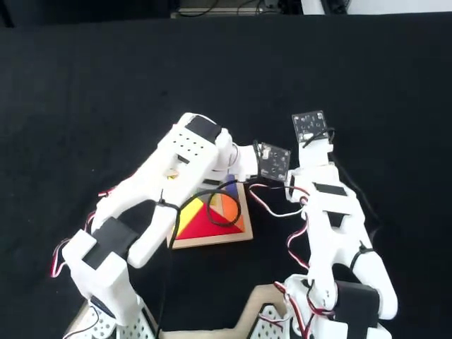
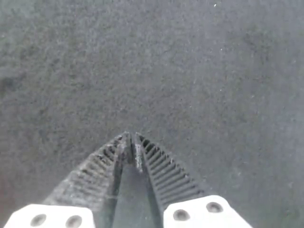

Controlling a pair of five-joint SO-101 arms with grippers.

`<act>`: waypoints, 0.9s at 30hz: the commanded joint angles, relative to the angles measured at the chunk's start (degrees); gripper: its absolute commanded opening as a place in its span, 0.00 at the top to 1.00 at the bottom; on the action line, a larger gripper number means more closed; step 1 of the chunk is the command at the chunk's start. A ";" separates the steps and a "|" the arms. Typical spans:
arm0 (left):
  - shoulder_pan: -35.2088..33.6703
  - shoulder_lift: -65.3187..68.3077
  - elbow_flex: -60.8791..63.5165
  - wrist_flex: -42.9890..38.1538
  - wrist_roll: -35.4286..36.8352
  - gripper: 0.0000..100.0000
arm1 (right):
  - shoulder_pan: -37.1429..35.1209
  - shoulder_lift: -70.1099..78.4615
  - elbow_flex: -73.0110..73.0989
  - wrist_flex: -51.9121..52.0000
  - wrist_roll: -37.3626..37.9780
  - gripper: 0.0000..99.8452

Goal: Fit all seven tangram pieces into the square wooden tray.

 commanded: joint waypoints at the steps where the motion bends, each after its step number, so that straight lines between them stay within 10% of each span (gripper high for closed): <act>1: -0.84 -0.18 -2.07 0.97 -2.37 0.75 | -0.53 0.40 -4.62 0.18 -0.26 0.99; 7: -0.84 1.49 -2.07 -2.29 -2.20 0.88 | -0.53 0.40 -4.62 0.18 -0.26 0.99; 27: -1.36 15.38 -17.27 9.85 -2.55 0.82 | -0.53 0.40 -4.62 0.18 -0.26 0.99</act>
